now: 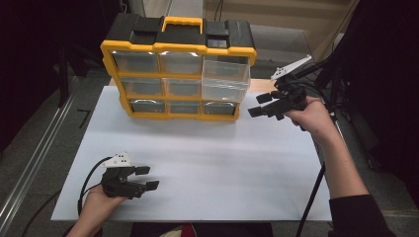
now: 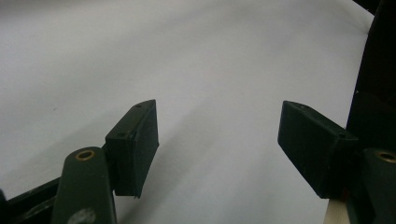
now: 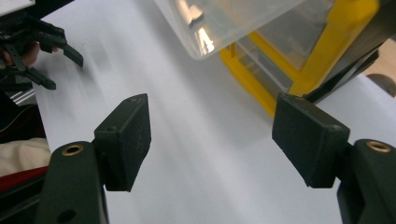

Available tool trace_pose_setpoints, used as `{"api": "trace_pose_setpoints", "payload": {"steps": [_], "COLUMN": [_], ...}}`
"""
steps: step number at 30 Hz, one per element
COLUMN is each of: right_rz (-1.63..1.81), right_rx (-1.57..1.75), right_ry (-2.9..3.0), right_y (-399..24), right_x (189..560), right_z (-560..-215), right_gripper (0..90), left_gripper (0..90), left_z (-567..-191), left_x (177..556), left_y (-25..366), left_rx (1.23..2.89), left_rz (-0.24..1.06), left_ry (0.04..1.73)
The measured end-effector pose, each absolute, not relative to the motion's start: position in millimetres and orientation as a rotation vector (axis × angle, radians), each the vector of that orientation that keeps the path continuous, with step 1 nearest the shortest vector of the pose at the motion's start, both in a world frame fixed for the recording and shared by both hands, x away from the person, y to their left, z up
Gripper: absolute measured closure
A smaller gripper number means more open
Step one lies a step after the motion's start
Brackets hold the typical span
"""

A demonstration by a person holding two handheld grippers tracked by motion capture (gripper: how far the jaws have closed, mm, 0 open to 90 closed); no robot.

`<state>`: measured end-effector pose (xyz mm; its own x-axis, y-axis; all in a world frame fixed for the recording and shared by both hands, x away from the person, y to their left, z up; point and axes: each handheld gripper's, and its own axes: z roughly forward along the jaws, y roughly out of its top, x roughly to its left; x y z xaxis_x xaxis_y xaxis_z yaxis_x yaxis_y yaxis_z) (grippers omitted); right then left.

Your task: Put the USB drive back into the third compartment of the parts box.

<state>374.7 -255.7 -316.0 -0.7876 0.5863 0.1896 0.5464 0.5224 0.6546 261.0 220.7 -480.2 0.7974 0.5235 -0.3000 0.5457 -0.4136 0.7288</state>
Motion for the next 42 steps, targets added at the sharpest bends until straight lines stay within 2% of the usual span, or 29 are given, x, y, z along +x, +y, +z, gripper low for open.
{"api": "trace_pose_setpoints", "payload": {"steps": [32, 42], "right_rz": [1.168, 1.237], "right_rx": [1.106, 1.157], "right_ry": [2.668, 2.633], "right_y": [-213, -216], "right_x": [331, 316], "right_z": [-417, -443], "right_gripper": [27.5, 27.4], "left_gripper": [30.2, 30.2], "left_z": [-480, -480], "left_x": [261, 260], "left_y": [220, 219], "left_rx": [2.081, 2.085], "left_rz": [-0.037, -0.035], "left_ry": [0.792, 0.782]}}
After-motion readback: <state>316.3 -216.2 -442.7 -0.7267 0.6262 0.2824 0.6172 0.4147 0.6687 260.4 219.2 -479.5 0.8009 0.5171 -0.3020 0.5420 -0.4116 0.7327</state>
